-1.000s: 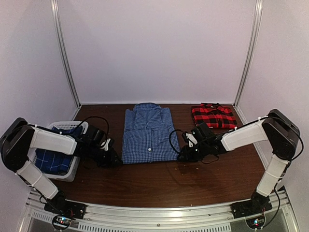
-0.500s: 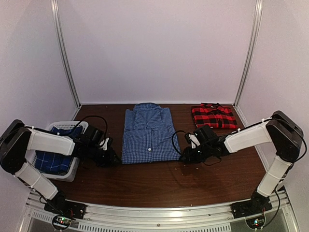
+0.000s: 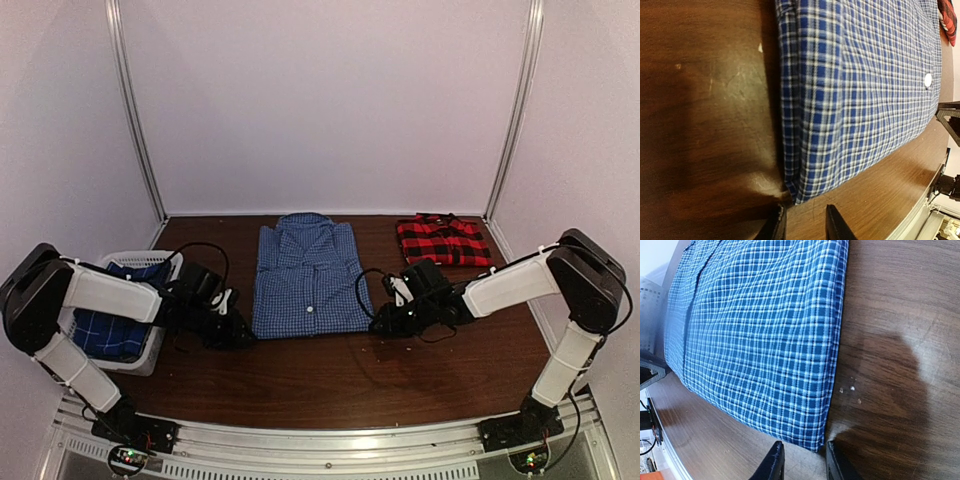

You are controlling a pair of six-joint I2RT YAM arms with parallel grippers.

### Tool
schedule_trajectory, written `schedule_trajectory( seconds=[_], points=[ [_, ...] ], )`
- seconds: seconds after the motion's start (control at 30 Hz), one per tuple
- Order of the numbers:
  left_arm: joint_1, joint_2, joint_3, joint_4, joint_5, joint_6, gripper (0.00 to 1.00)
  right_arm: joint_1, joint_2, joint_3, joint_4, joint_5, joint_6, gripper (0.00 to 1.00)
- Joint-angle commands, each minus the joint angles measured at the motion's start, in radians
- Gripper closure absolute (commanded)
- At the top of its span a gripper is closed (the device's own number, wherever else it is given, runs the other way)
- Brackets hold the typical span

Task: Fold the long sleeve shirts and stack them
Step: Move the 2/3-rectangle-folded shirt to the center of the board.

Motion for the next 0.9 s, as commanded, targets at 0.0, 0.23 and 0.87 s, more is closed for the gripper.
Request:
schedule_trajectory(
  seconds=[0.0,0.23,0.87],
  points=[
    [-0.01,0.025,0.024,0.05,-0.023,-0.014,0.71,0.005,0.022,-0.019,0.015,-0.012,0.012,0.7],
    [-0.013,0.047,0.037,0.054,-0.044,-0.014,0.71,0.007,0.027,-0.021,0.024,-0.013,0.014,0.72],
    [-0.034,0.067,0.055,0.052,-0.05,-0.008,0.94,0.012,0.031,-0.019,0.044,-0.01,0.014,0.91]
  ],
)
